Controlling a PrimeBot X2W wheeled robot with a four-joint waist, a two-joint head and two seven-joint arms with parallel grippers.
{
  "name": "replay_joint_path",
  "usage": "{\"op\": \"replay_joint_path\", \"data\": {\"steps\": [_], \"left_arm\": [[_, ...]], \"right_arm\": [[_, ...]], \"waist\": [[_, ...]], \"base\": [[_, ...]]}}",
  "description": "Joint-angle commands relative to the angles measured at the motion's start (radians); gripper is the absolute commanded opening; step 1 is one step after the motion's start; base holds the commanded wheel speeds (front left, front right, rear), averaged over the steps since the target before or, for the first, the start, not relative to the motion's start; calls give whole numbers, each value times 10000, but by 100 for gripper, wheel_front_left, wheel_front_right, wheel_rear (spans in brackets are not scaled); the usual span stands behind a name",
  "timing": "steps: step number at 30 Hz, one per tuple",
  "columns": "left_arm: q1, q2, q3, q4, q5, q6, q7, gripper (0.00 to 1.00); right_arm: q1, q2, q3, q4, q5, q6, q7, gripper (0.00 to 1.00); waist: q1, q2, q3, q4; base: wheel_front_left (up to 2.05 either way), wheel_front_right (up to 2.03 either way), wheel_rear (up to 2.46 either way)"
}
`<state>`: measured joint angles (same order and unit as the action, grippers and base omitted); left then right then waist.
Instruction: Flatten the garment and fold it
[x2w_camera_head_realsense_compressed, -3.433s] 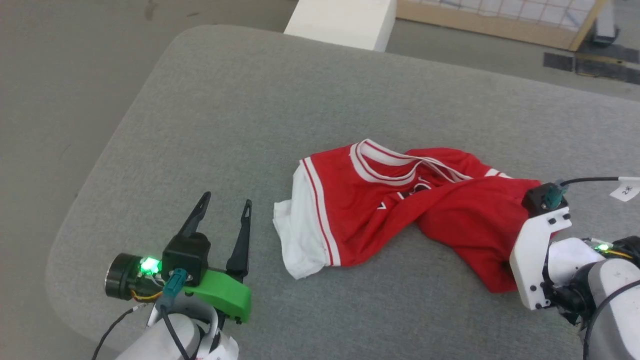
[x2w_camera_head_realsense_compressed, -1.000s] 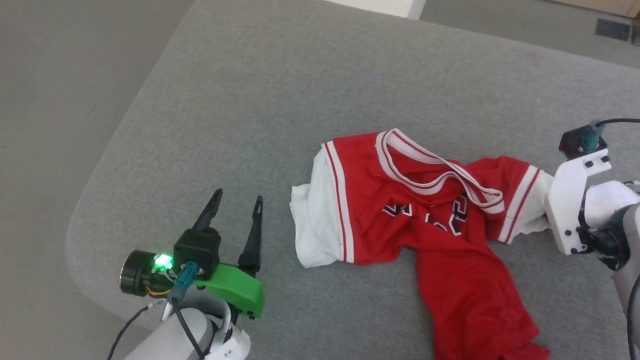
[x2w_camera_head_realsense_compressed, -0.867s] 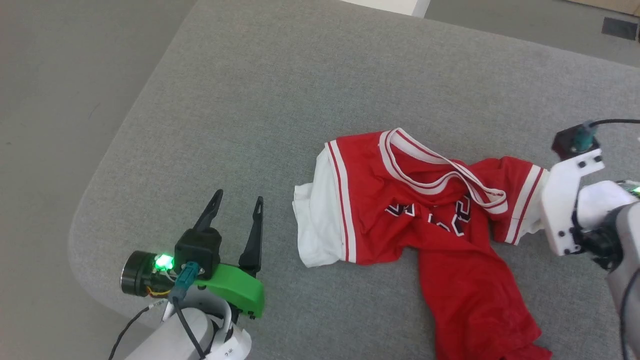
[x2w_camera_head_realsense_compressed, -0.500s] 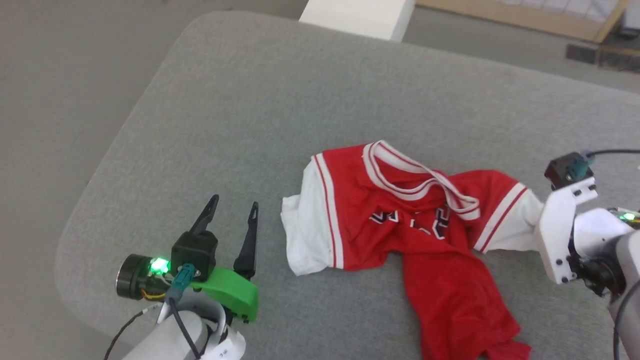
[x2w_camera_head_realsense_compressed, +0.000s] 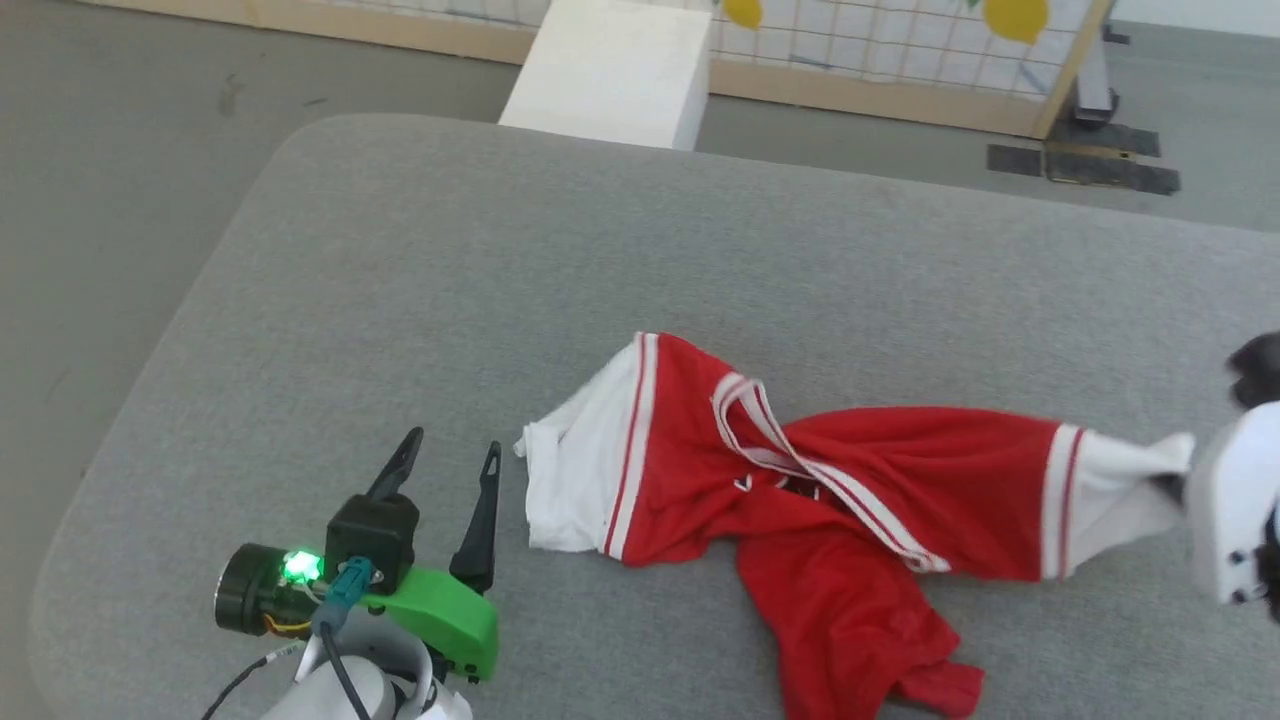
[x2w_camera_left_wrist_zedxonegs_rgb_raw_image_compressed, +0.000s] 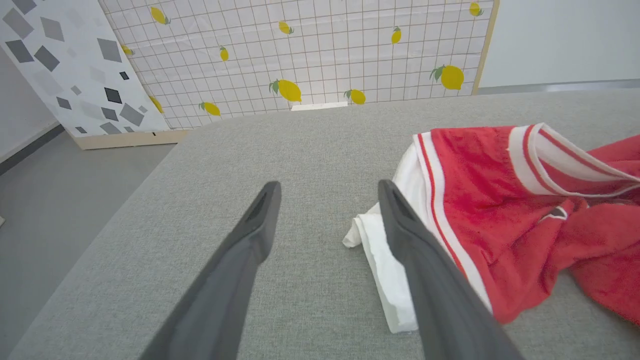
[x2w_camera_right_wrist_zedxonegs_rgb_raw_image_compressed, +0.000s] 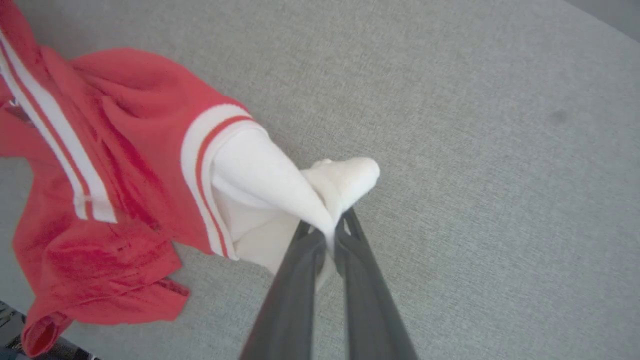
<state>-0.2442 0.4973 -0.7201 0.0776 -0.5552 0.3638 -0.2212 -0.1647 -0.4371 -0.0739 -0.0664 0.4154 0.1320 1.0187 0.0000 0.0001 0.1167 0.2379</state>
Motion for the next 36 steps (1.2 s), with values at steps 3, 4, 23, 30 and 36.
{"op": "replay_joint_path", "data": {"steps": [3, 4, 23, 30, 36], "left_arm": [[-28, 46, 28, -178, -44, 91, 17, 100], [-103, 25, 27, -221, -23, 86, 13, 100], [-583, -172, 165, -41, -27, 59, -141, 100], [-521, -52, 307, -46, -237, 27, -111, 100], [-406, 19, 569, -208, -533, 84, -109, 100]], "right_arm": [[-479, -9, -538, -395, -261, -13, 169, 0], [-662, -104, -630, -377, -409, -13, 134, 0], [-1945, -584, -399, 3175, -2325, -13, -2481, 100], [-1917, -633, 710, 2472, -1051, -13, -4005, 100], [-1205, -645, 1239, 1460, -112, -13, -6027, 100]], "waist": [[0, -1, 432, -77], [0, -1, 582, -44], [0, -1, 1102, 97], [0, -1, 473, -489], [0, -1, 99, -909]], "base": [[0, 0, 0], [0, 0, 0], [0, 0, 0], [0, 0, 0], [0, 0, 0]]}}
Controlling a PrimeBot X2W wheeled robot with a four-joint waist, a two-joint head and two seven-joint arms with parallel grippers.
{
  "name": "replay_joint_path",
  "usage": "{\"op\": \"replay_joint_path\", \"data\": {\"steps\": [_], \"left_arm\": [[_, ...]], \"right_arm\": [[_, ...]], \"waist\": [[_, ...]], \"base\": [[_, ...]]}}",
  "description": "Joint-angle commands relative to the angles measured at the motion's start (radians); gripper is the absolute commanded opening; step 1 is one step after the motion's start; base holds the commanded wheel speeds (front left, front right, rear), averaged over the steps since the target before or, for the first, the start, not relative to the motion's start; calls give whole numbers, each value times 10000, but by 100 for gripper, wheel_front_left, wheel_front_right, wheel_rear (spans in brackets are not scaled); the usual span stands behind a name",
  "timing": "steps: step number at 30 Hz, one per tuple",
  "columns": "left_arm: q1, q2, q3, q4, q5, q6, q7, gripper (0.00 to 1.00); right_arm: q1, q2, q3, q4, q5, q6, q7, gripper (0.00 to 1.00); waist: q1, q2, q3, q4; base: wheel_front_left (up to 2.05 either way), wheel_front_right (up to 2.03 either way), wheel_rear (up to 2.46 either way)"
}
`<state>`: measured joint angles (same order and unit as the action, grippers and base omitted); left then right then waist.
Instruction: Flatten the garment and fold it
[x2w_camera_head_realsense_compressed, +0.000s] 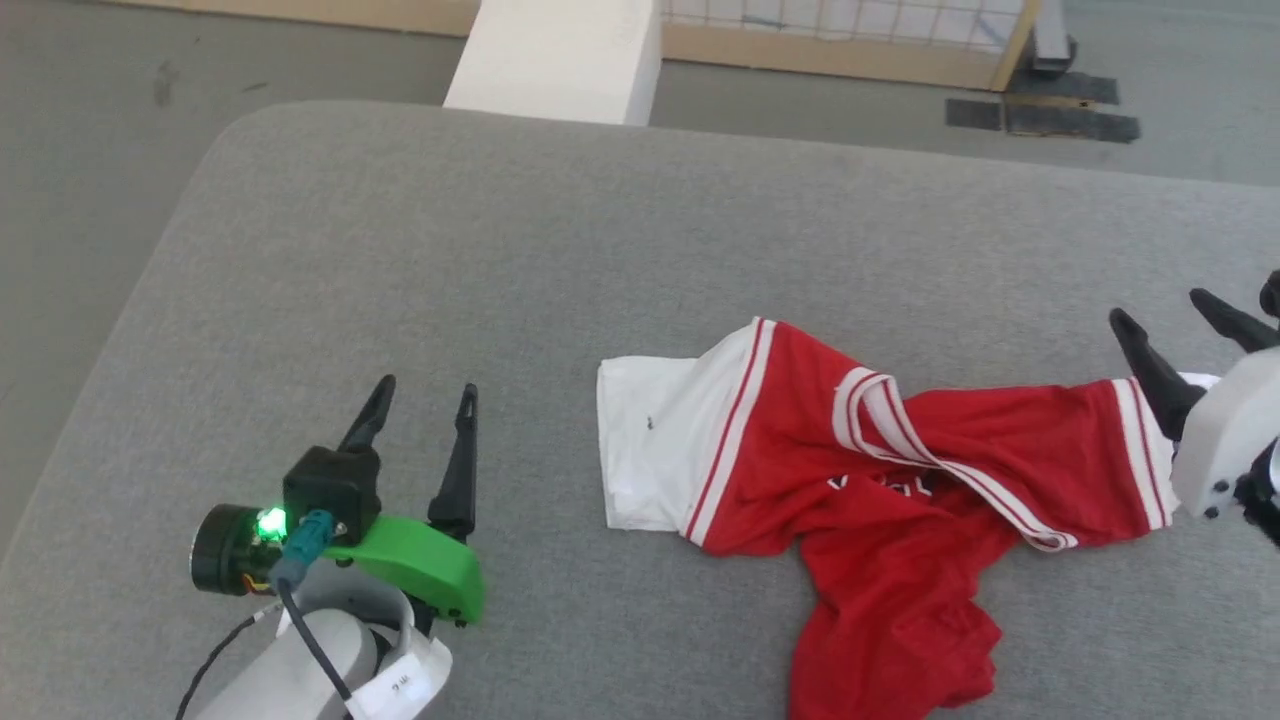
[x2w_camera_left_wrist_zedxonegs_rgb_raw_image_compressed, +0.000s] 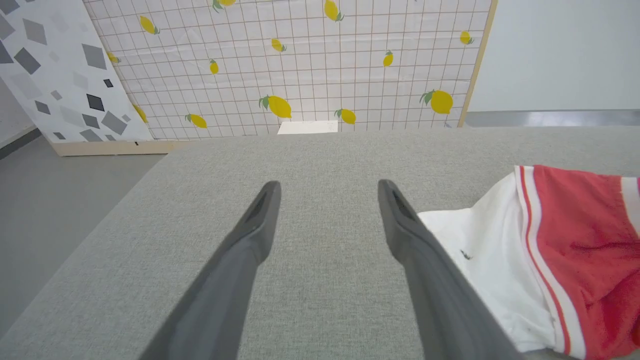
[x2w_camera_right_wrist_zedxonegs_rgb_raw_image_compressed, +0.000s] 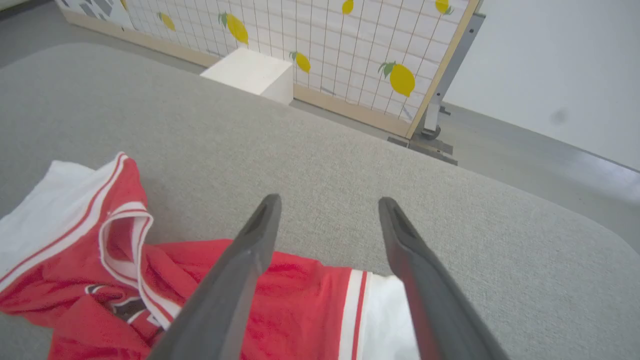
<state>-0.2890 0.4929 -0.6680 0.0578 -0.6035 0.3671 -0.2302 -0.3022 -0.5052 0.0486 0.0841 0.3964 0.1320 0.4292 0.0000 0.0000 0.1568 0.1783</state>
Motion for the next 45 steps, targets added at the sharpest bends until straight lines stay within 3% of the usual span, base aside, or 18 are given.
{"op": "replay_joint_path", "data": {"steps": [1, 6, 12, 20, 25, 28, 37, 45], "left_arm": [[65, 85, 89, -53, -97, 62, -16, 100], [212, 213, 270, -260, -312, 110, 23, 100], [347, 378, 218, -455, -730, -137, 551, 100], [12, 806, -594, -584, -1193, -922, 2672, 100], [-811, 1039, -1032, -691, -1302, -1604, 3983, 100], [-1604, 1171, -1177, -516, -1334, -1775, 5093, 100], [-3993, 1148, -1621, 552, -1424, -1551, 8903, 100], [-4830, 1237, -1891, 1391, -1381, -1496, 10388, 100]], "right_arm": [[359, 109, 24, -212, 203, -13, -515, 100], [1296, 870, -242, -888, 380, -13, -2189, 100], [2548, 2029, -514, -1598, -401, -13, -3860, 100], [3926, 4009, -1422, -1954, -2202, -13, -4903, 100], [4042, 4338, -1653, -2098, -2632, -13, -5071, 100], [3994, 4419, -1743, -2227, -2757, -13, -5127, 100], [3791, 4523, -1717, -2392, -2905, -13, -5435, 100], [3640, 4545, -1603, -2300, -2850, -13, -5652, 100]], "waist": [[0, 0, -348, -375], [0, 0, -475, -682], [0, 0, -547, -1007], [0, 0, -232, -1599], [0, 0, 231, -1930], [0, 0, 658, -2119], [0, 0, 1751, -2487], [0, 0, 2200, -2767]], "base": [[0, 0, 0], [0, 0, 0], [0, 0, 0], [0, 0, 0], [0, 0, 0], [0, 0, 0], [0, 0, 0], [0, 0, 0]]}}
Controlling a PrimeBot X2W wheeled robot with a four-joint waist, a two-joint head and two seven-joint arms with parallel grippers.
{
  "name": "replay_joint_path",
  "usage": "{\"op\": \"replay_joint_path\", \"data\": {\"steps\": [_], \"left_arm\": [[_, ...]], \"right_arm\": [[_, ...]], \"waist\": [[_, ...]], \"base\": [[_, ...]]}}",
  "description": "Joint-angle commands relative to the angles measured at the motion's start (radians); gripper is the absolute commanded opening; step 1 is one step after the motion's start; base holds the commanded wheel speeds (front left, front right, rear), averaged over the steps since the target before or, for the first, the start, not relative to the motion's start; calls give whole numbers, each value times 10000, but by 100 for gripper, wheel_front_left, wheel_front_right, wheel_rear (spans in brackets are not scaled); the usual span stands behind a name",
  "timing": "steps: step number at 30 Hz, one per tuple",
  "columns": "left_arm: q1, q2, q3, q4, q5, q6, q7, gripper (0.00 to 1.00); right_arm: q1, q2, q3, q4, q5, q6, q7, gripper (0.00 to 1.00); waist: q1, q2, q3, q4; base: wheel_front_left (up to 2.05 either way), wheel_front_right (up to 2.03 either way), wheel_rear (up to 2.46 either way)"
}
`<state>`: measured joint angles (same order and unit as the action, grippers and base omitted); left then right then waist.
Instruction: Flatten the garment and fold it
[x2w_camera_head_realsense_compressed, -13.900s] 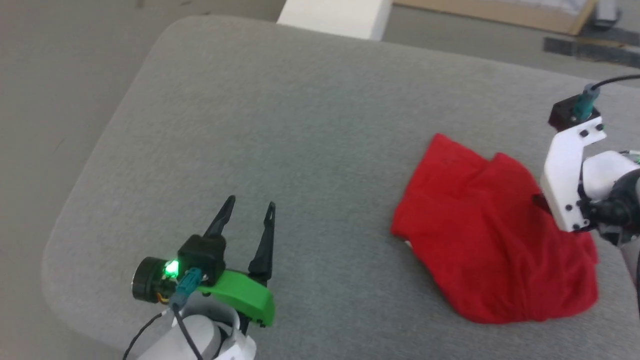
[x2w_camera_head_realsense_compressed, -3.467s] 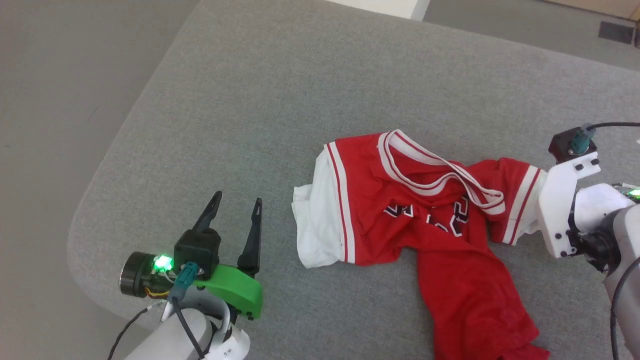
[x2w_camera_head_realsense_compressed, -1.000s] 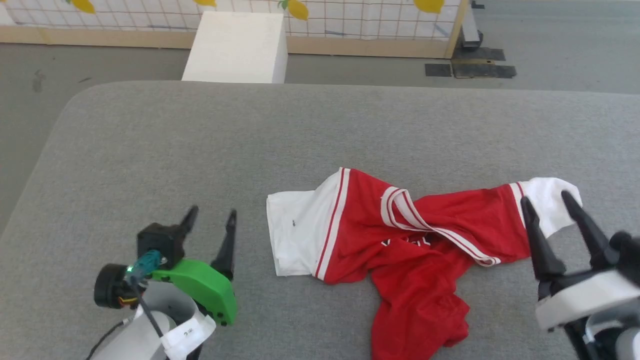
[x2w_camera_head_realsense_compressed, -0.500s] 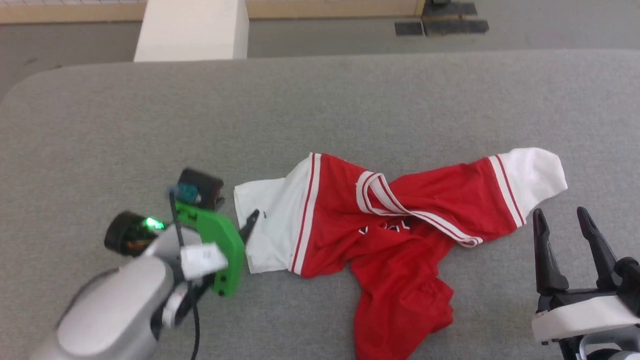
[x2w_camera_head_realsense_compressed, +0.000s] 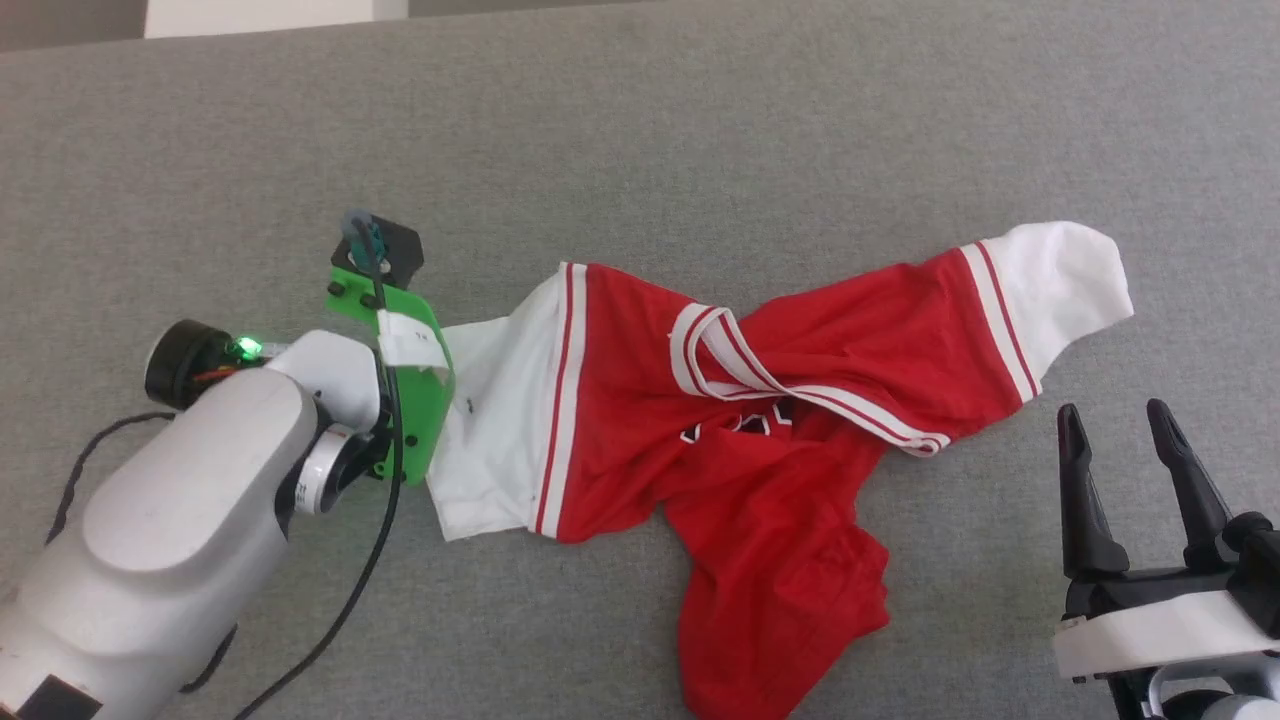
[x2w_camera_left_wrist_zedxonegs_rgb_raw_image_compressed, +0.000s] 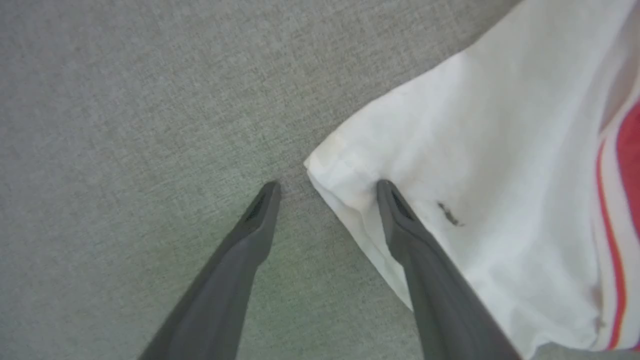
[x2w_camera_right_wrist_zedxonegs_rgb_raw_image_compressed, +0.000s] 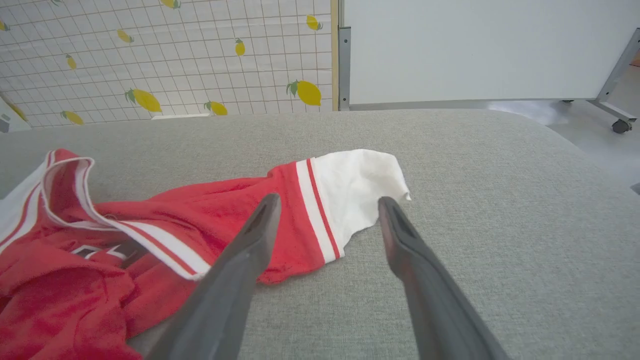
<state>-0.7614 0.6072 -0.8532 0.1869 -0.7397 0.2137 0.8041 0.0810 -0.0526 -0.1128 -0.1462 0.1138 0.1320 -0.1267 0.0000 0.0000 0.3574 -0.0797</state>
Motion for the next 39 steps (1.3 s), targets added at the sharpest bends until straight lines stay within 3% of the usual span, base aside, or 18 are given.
{"op": "replay_joint_path", "data": {"steps": [1, 6, 7, 8, 11, 21, 30, 31, 32, 33, 35, 39], "left_arm": [[-101, 90, -42, 186, -48, 59, 103, 100], [273, -48, -157, 435, -570, -108, 555, 100], [353, -53, -210, 414, -667, -204, 652, 41], [439, -63, -226, 357, -767, -264, 690, 0], [626, -47, -61, 225, -770, -119, 234, 0], [1849, 400, 1119, 103, -493, 1183, -2632, 0], [3230, 794, 1238, -510, -780, 1700, -2981, 0], [3335, 759, 1225, -581, -817, 1716, -3018, 23], [3423, 735, 1205, -646, -787, 1760, -3111, 93], [3456, 709, 1188, -699, -712, 1782, -3253, 100], [3508, 583, 1229, -779, -610, 1826, -3655, 100], [3451, 342, 1372, -970, -213, 1516, -5136, 100]], "right_arm": [[-201, 20, 16, 11, -3, -13, -114, 100], [-218, 22, -15, 61, 56, -13, -219, 100], [-215, 22, -29, 72, 56, -13, -229, 100], [-207, 22, -47, 88, 57, -13, -238, 100], [-193, 23, -108, 167, 37, -13, -225, 100], [-29, 23, -59, 301, -59, -13, 346, 100], [150, 24, 19, 197, -72, -13, 874, 100], [157, 24, 26, 201, -98, -13, 930, 100], [157, 24, 24, 211, -119, -13, 987, 100], [155, 24, 18, 226, -135, -13, 1028, 100], [141, 24, 38, 266, -181, -13, 1129, 100], [81, -87, 150, 308, -269, -13, 1358, 100]], "waist": [[0, 0, 231, -211], [0, 0, 326, -263], [0, 0, 321, -259], [0, 0, 301, -245], [0, 0, 158, -178], [0, 0, -873, 588], [0, 0, -1186, 1115], [0, 0, -1195, 1150], [0, 0, -1204, 1182], [0, 0, -1216, 1213], [0, 0, -1263, 1276], [0, 0, -1428, 1387]], "base": [[0, 0, 0], [0, 0, 0], [0, 0, 0], [0, 0, 0], [0, 0, 0], [0, 0, 0], [0, 0, 0], [0, 0, 0], [0, 0, 0], [0, 0, 0], [0, 0, 0], [0, 0, 0]]}}
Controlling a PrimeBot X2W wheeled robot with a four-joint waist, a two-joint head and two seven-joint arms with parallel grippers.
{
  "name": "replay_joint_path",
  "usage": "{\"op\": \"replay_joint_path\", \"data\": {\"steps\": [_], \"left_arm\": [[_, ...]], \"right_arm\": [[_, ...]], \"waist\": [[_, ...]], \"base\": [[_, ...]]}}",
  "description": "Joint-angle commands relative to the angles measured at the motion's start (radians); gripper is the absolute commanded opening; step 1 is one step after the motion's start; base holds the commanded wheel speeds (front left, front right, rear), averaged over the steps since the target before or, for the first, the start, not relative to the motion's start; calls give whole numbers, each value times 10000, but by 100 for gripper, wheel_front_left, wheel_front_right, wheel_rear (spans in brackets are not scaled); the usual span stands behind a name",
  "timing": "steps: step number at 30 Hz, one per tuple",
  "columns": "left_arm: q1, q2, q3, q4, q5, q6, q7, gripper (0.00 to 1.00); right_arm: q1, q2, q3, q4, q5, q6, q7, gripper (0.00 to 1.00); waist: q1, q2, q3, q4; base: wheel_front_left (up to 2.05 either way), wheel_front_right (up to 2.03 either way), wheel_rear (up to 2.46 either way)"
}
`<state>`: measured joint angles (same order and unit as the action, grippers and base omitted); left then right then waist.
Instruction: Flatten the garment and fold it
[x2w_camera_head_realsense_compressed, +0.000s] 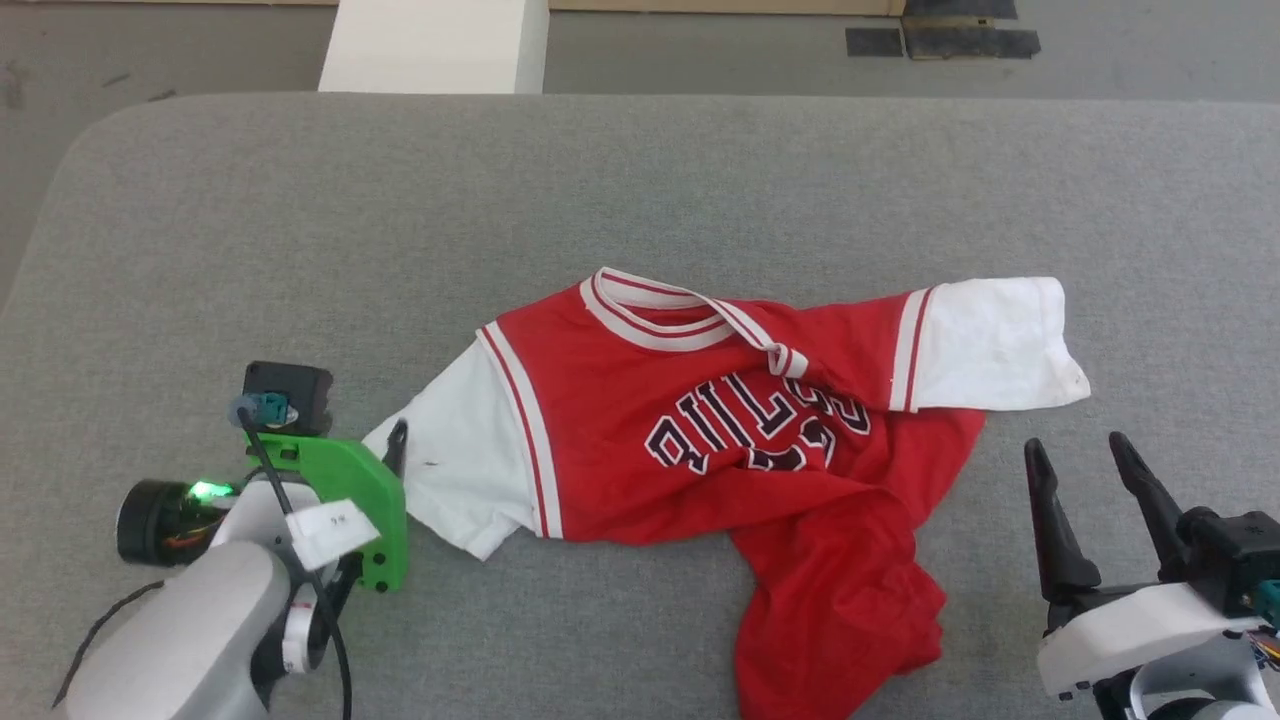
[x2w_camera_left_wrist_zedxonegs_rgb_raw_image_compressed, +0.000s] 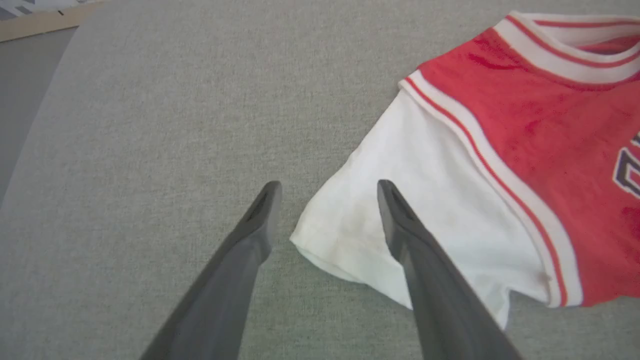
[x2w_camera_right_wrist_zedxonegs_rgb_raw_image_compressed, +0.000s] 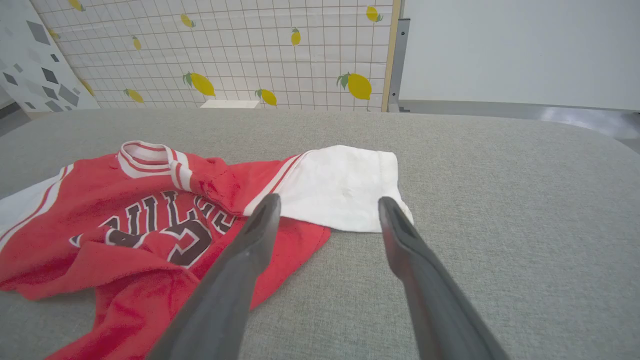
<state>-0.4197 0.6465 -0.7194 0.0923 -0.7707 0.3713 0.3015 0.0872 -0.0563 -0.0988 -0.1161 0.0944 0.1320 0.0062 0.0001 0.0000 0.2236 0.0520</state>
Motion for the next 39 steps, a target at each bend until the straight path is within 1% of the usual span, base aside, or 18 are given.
{"op": "replay_joint_path", "data": {"steps": [1, 4, 7, 10, 13, 14, 17, 21, 25, 28, 31, 35, 39], "left_arm": [[44, -115, 73, -60, 187, -198, -568, 100], [120, -208, 227, -65, 559, -304, -1865, 100], [333, -303, 340, -86, 869, -349, -3086, 100], [496, -300, 235, -197, 1282, -441, -3966, 100], [687, -318, 58, -298, 1605, -505, -4573, 100], [742, -348, 24, -322, 1635, -501, -4663, 100], [851, -407, -74, -373, 1735, -502, -4864, 100], [852, -534, -146, -355, 1768, -471, -4927, 100], [721, -639, -175, -315, 1784, -470, -4929, 100], [623, -716, -168, -232, 1767, -466, -4939, 100], [560, -783, -168, -154, 1717, -490, -4932, 100], [511, -825, -220, -87, 1628, -573, -4820, 100], [401, -873, -291, -83, 1601, -650, -4713, 100]], "right_arm": [[1, -140, 36, 24, -76, -13, 107, 100], [-74, -423, 66, 67, 29, -13, 401, 100], [-196, -869, 104, 72, 204, -13, 938, 100], [-404, -1381, 181, 57, 383, -13, 1669, 100], [-805, -2052, 356, 157, 586, -13, 2775, 100], [-982, -2222, 352, 212, 656, -13, 3120, 100], [-1666, -2681, 260, 629, 852, -13, 4607, 100], [-2806, -2917, -15, 1462, 1065, -13, 6585, 100], [-3660, -3137, -178, 2250, 826, -13, 7991, 100], [-4061, -3188, -389, 2809, 495, -13, 8589, 100], [-4271, -3198, -470, 3159, 288, -13, 8852, 100], [-4422, -3096, -447, 3473, 319, -13, 9226, 100], [-4499, -3131, -283, 3600, 399, -13, 9476, 100]], "waist": [[-1, 0, -145, 97], [-1, 0, -283, 176], [-1, 0, -384, 311], [-1, 0, -408, 476], [-1, 0, -356, 647], [-1, 0, -321, 700], [-1, 0, -194, 862], [-1, 0, 2, 1123], [-1, 0, 185, 1396], [-1, 0, 297, 1576], [-1, 0, 387, 1712], [-1, 0, 488, 1810], [-1, 0, 646, 1879]], "base": [[0, 0, 0], [0, 0, 0], [0, 0, 0], [0, 0, 0], [0, 0, 0], [0, 0, 0], [0, 0, 0], [0, 0, 0], [0, 0, 0], [0, 0, 0], [0, 0, 0], [0, 0, 0], [0, 0, 0]]}}
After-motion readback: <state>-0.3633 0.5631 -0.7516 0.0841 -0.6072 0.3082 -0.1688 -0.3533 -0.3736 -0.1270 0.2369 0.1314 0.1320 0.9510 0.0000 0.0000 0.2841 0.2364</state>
